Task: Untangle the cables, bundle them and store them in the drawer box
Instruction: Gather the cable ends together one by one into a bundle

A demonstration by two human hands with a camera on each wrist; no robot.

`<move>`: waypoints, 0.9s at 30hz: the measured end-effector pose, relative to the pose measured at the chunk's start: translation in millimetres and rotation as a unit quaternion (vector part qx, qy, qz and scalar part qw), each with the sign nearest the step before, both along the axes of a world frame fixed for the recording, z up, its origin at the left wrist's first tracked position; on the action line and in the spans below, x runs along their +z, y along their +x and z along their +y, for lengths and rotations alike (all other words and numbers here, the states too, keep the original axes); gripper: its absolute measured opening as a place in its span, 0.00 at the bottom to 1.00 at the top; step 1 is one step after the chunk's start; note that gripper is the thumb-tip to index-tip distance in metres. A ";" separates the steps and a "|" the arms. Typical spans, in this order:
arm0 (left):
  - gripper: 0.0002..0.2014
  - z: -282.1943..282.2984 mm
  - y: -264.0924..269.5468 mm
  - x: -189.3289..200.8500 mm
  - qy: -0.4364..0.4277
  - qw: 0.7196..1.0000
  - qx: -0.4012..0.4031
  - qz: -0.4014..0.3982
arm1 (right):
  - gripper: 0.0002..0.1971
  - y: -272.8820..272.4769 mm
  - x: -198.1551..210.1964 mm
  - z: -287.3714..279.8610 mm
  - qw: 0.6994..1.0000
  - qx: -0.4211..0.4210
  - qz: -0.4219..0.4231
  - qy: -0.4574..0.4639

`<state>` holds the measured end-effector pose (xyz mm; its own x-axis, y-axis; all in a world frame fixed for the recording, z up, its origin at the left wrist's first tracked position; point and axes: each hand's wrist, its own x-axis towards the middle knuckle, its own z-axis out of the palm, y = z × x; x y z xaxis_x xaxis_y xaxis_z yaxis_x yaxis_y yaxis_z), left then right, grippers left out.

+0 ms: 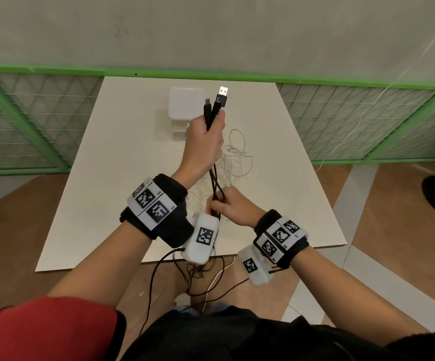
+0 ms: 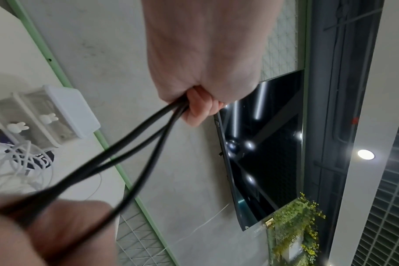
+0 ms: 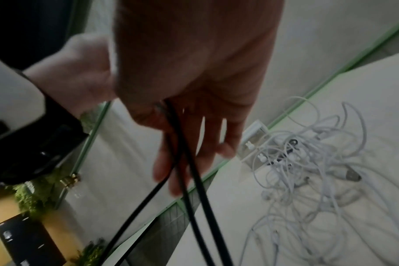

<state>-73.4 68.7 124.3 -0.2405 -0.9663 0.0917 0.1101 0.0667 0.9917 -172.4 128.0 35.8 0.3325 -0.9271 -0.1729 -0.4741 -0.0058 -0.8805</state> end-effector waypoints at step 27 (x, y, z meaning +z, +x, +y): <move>0.17 4.0 -4.6 -65.2 0.102 0.970 -0.111 -0.192 | 0.17 -36.5 12.1 -41.6 0.978 -0.171 -0.086 -0.081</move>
<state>-78.1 72.6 59.0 -0.4230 -0.8758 -0.2325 -0.2806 -0.1174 0.9526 -209.0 86.4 47.8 0.0093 -0.9998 0.0165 -0.3184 -0.0186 -0.9478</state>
